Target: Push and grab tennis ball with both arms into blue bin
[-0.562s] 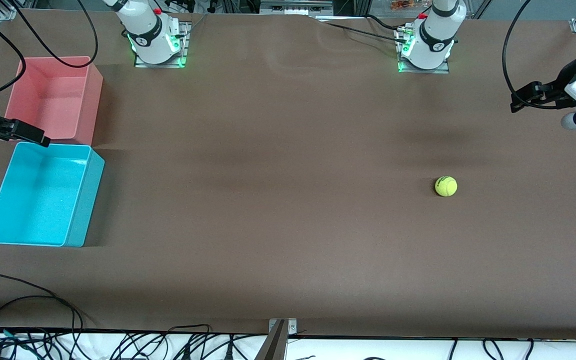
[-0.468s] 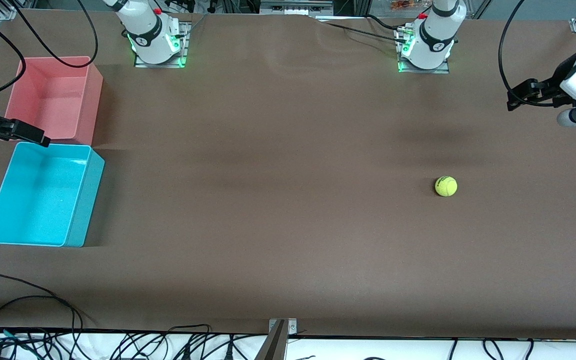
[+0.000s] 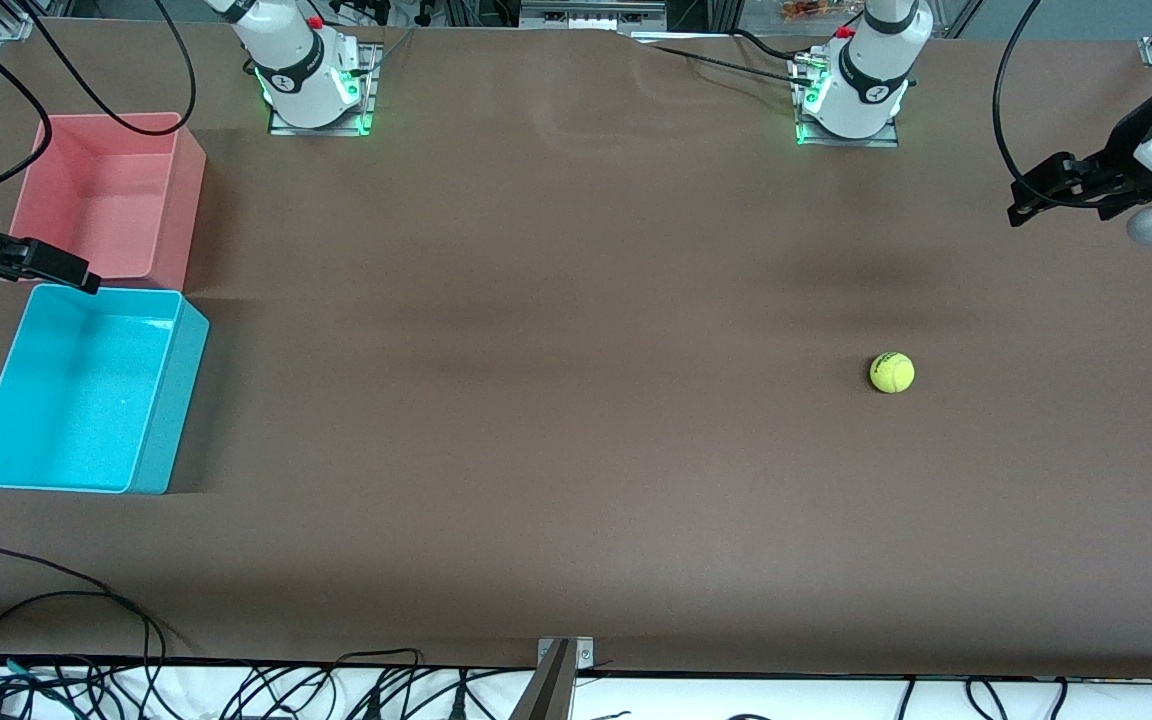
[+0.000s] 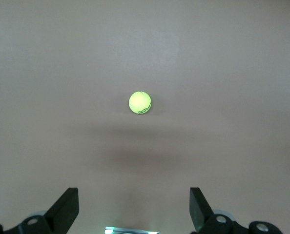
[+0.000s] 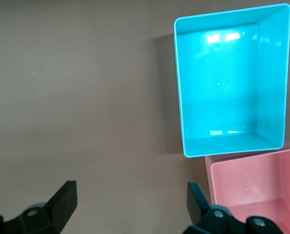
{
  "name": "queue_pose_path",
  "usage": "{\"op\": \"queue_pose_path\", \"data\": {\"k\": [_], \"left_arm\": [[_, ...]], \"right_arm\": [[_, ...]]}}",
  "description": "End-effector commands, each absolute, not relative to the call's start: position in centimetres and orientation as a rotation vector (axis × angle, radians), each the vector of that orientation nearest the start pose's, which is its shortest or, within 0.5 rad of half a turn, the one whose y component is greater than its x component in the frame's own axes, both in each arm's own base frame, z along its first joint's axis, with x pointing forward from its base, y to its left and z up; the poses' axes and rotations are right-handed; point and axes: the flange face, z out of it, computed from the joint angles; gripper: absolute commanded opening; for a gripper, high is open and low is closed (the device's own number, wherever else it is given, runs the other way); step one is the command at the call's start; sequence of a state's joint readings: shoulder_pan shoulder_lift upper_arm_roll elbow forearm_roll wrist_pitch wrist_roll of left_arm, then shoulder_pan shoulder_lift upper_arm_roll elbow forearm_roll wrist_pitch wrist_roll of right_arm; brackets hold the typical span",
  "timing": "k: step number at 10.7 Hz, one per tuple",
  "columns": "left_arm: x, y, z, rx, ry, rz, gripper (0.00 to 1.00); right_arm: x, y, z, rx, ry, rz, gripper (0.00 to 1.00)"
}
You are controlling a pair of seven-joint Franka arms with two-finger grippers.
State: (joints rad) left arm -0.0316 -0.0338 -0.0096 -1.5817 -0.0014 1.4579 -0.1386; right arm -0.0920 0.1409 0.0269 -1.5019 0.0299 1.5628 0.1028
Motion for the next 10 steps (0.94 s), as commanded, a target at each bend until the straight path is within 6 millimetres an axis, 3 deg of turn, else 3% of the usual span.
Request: {"op": "queue_pose_path", "data": {"k": [1,7,10], "left_arm": [[52.7,-1.9,63.1,-3.154,-0.182,0.120,1.00],[52.7,-1.6,63.1,-3.122,-0.173,0.121,1.00],[53.6,-1.0,63.4,-3.125,-0.199,0.103,1.00]], "right_arm": [[59.3,-3.7,58.0,-3.082,0.269,0.132,1.00],[59.3,-3.8,57.9,-3.082,0.267,0.132,1.00],[59.3,-3.9,57.9,-3.083,0.267,0.132,1.00]]}}
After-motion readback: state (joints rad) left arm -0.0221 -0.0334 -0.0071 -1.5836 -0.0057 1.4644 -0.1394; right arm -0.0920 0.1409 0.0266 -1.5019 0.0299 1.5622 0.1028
